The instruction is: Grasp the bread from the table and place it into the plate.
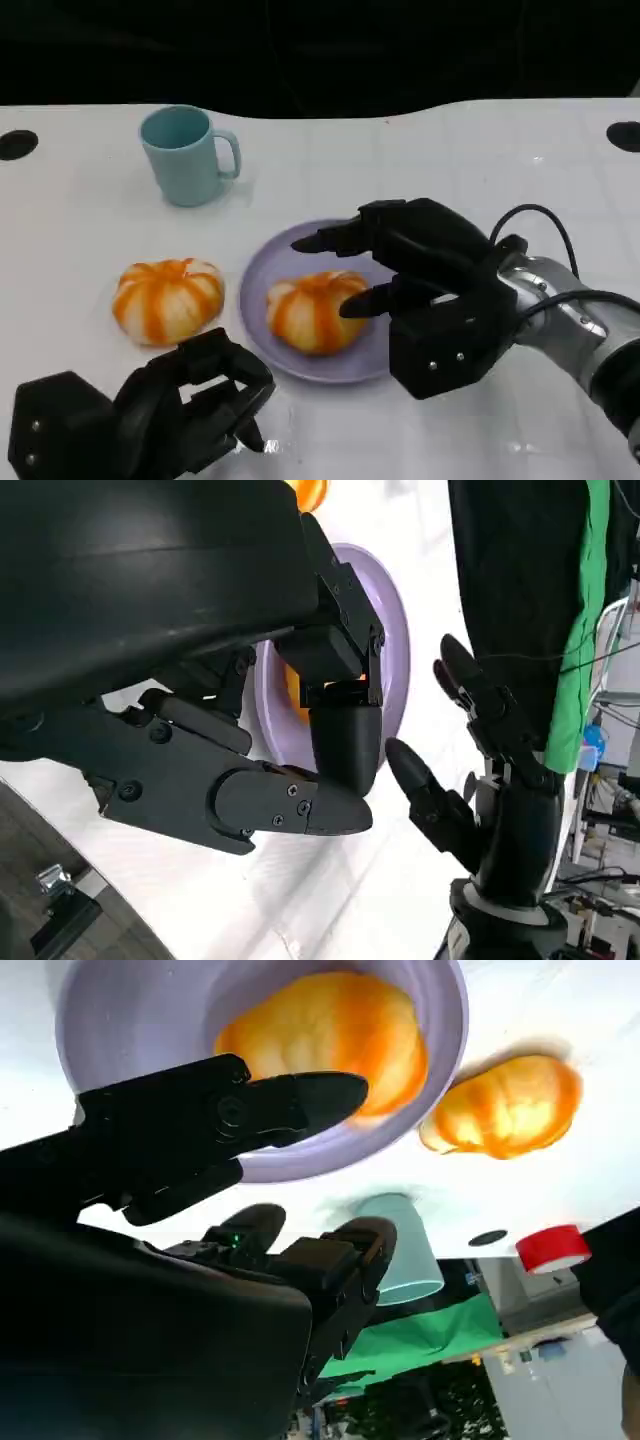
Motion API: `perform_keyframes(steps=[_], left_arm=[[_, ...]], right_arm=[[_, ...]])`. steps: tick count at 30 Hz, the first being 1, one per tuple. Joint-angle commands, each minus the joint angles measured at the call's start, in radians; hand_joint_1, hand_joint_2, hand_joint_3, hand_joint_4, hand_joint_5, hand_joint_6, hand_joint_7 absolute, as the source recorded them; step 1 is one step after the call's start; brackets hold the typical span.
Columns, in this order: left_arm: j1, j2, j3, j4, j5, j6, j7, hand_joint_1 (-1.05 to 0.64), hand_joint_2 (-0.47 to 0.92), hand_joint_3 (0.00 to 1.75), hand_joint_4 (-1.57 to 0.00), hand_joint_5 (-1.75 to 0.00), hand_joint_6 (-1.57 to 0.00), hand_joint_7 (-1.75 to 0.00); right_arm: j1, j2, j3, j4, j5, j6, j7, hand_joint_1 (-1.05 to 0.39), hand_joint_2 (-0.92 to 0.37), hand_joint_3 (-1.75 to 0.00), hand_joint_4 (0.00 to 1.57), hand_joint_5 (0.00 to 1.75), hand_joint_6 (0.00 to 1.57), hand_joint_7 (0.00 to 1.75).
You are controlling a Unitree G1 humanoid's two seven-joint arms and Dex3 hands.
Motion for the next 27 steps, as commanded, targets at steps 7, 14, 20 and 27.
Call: perform_keyframes(steps=[7, 14, 20, 27], left_arm=[[0.003, 0.011, 0.005, -0.002, 0.007, -0.01, 0.008, -0.51, 0.92, 0.28, -0.75, -1.75, -0.74, -1.38], [0.003, 0.008, 0.005, -0.004, 0.002, -0.004, 0.008, -0.5, 0.92, 0.29, -0.75, -1.75, -0.74, -1.39], [0.001, 0.004, 0.007, -0.002, -0.004, 0.004, 0.011, -0.5, 0.92, 0.28, -0.75, -1.75, -0.74, -1.4], [-0.002, 0.007, 0.005, 0.001, 0.002, -0.004, 0.007, -0.5, 0.92, 0.29, -0.74, -1.75, -0.72, -1.41]], right_arm=[[0.074, -0.059, -0.043, -0.139, 0.061, 0.038, 0.107, -0.7, -0.92, -0.29, 0.21, 0.27, 0.35, 0.0], [0.166, -0.111, -0.103, -0.29, 0.142, 0.053, 0.18, -0.67, -0.92, -0.27, 0.25, 0.31, 0.38, 0.01], [0.27, -0.165, -0.165, -0.422, 0.194, 0.062, 0.211, -0.64, -0.92, -0.26, 0.33, 0.36, 0.43, 0.04], [0.404, -0.213, -0.241, -0.579, 0.292, 0.109, 0.28, -0.61, -0.92, -0.27, 0.5, 0.46, 0.54, 0.08]])
